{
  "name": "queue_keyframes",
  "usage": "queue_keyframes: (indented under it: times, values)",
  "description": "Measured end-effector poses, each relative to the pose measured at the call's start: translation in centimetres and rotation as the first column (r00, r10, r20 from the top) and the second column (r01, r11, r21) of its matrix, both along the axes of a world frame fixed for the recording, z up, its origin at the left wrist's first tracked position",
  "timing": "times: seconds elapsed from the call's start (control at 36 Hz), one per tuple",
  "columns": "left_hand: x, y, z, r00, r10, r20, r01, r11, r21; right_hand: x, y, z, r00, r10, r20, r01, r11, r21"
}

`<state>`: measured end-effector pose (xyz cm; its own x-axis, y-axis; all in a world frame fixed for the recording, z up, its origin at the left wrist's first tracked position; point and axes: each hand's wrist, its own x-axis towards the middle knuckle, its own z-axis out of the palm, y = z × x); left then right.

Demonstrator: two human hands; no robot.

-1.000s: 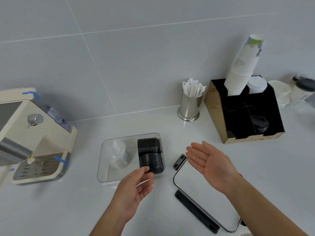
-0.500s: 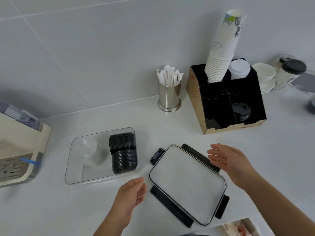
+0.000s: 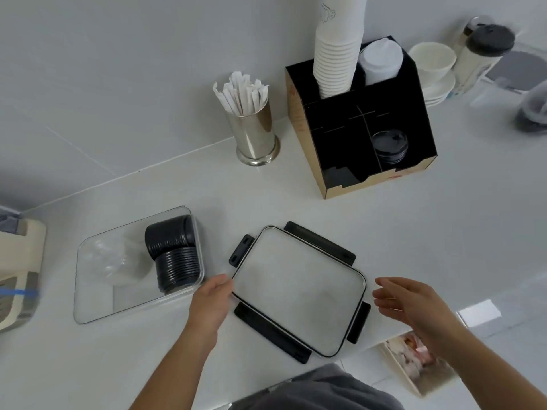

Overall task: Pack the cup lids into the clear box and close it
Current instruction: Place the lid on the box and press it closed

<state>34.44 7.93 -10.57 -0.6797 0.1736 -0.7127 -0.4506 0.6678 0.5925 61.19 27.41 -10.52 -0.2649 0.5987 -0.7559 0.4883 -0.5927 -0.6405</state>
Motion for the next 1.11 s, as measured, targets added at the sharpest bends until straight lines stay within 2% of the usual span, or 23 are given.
queue_keyframes:
  times: [0.33, 0.53, 0.86, 1.11]
  values:
    - [-0.5, 1.1, -1.0, 1.000, -0.003, -0.022, 0.002, 0.997, -0.075, 0.4, -2.7, -1.8, 0.991, 0.124, 0.047, -0.114, 0.978, -0.173]
    - [-0.1, 2.1, -1.5, 0.999, 0.020, -0.046, -0.023, 0.997, -0.068, -0.8, -2.6, -2.3, 0.984, 0.140, 0.110, -0.127, 0.985, -0.119]
    - [0.5, 2.1, -1.5, 0.983, -0.076, -0.166, 0.052, 0.988, -0.144, -1.1, -1.8, -3.7, 0.960, 0.187, 0.209, -0.179, 0.982, -0.058]
    - [1.6, 0.6, -1.0, 0.976, -0.120, -0.179, 0.104, 0.990, -0.098, 0.2, -1.7, -4.4, 0.974, 0.173, 0.148, -0.173, 0.985, -0.010]
